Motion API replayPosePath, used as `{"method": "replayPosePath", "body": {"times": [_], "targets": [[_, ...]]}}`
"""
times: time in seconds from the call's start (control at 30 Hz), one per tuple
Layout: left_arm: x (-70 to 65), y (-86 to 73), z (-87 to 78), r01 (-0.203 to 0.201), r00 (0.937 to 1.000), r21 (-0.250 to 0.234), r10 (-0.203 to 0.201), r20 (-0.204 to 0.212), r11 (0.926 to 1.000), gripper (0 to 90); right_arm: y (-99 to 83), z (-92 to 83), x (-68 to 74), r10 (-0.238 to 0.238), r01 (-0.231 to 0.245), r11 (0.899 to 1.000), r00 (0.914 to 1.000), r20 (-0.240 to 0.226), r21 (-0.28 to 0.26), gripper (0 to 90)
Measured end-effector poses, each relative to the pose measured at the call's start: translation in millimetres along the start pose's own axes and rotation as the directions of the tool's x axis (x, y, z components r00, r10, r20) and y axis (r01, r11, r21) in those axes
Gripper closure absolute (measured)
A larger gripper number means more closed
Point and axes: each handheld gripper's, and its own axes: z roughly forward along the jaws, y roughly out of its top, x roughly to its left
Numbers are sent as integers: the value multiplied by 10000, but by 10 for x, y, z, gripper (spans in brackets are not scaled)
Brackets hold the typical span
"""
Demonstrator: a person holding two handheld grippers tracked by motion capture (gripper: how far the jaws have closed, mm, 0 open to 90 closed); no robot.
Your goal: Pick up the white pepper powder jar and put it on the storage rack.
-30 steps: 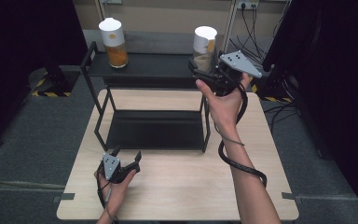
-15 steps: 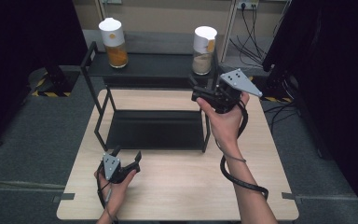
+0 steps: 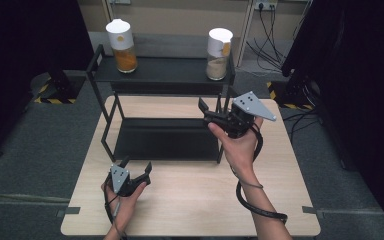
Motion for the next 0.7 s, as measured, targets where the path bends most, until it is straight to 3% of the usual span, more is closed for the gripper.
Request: {"method": "replayPosePath", "body": {"times": [0.7], "targets": [[-6,-8,-2,-21,10000,-45,21,-10,10000,131,-449,-188,55,143,-127,9986,9995,-297,522,32]]}}
